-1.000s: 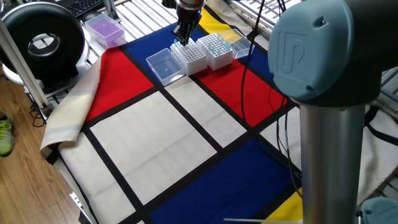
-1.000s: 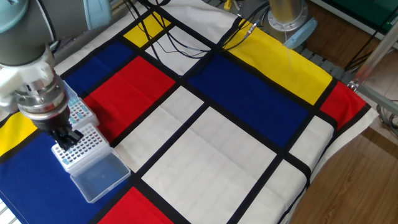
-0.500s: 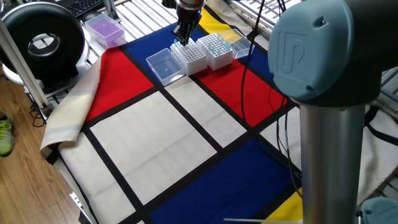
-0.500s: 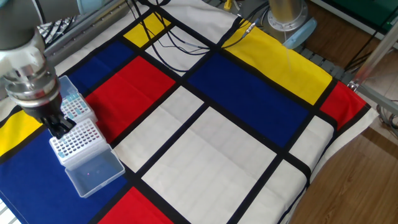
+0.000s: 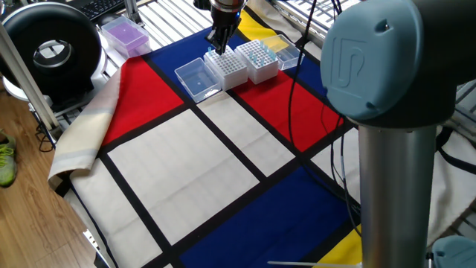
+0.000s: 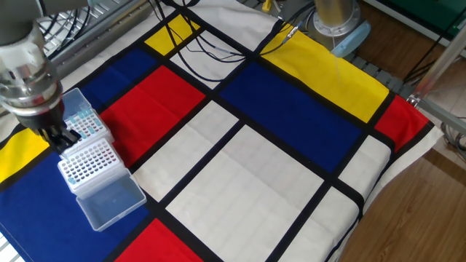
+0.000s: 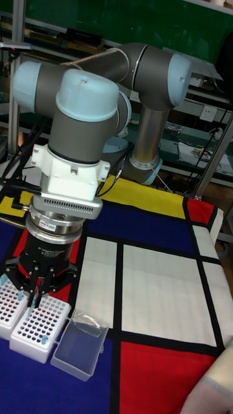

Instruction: Transfer all medium pipette tips from one holder to another

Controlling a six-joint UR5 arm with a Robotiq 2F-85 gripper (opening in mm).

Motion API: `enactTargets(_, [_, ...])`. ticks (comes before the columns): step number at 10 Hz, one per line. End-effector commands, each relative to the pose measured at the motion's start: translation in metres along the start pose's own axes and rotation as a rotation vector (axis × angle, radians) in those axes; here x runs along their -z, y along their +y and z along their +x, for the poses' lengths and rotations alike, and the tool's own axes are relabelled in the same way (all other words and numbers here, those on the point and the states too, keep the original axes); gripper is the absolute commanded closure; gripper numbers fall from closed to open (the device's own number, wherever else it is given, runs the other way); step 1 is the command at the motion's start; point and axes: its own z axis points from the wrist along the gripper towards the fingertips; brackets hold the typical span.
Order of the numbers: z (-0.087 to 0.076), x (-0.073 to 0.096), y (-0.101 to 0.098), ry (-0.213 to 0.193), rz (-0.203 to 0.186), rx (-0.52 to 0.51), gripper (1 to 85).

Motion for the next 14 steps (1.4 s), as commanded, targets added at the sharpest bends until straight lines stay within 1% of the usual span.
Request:
enactTargets(1, [0.011, 0.001, -0.030, -0.012, -0.003, 0.042, 84.0])
enactTargets(3, [0.022, -0.003, -0.040, -0.013, -0.006, 0.044, 84.0])
enactTargets(5, [0.027, -0.006, -0.037, -0.020, -0.036, 0.023, 84.0])
enactTargets(6, [0.030, -0.008, -0.036, -0.021, -0.032, 0.018, 84.0])
enactTargets(9, [0.034, -0.011, -0.030, -0.028, -0.042, -0.013, 84.0])
enactTargets(11, [0.036, -0.013, -0.028, -0.033, -0.042, -0.021, 84.0])
enactTargets(14, [0.037, -0.016, -0.027, -0.038, -0.038, -0.025, 84.0])
